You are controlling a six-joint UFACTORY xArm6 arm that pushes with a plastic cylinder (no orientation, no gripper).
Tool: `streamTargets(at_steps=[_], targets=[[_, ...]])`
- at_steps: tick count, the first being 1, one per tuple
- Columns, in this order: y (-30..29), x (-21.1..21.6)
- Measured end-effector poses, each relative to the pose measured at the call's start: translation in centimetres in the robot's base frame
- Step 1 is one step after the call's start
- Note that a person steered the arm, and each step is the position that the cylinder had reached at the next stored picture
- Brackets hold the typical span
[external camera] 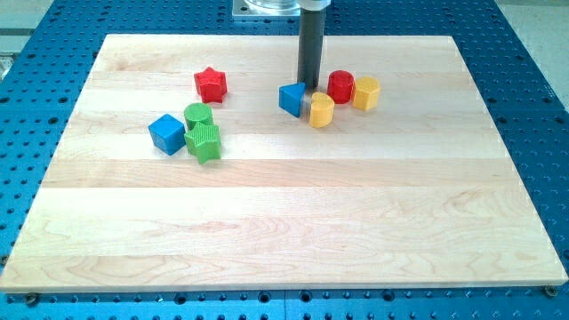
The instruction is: Slide the triangle to the right of the green blocks
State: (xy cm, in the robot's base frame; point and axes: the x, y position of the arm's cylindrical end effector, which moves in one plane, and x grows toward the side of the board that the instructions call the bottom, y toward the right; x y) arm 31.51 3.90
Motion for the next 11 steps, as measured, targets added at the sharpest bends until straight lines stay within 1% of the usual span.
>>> streamTargets(at_steps=[2,3,4,5,6,7,8,10,11], targets=[[-2.9,8.2],[-3.5,10.5],[-0.9,11.0],[-0.9,11.5],[-2.4,13.4],[-2.4,15.4],[-5.3,15.5],[-8.8,11.9],[-6.9,11.6]])
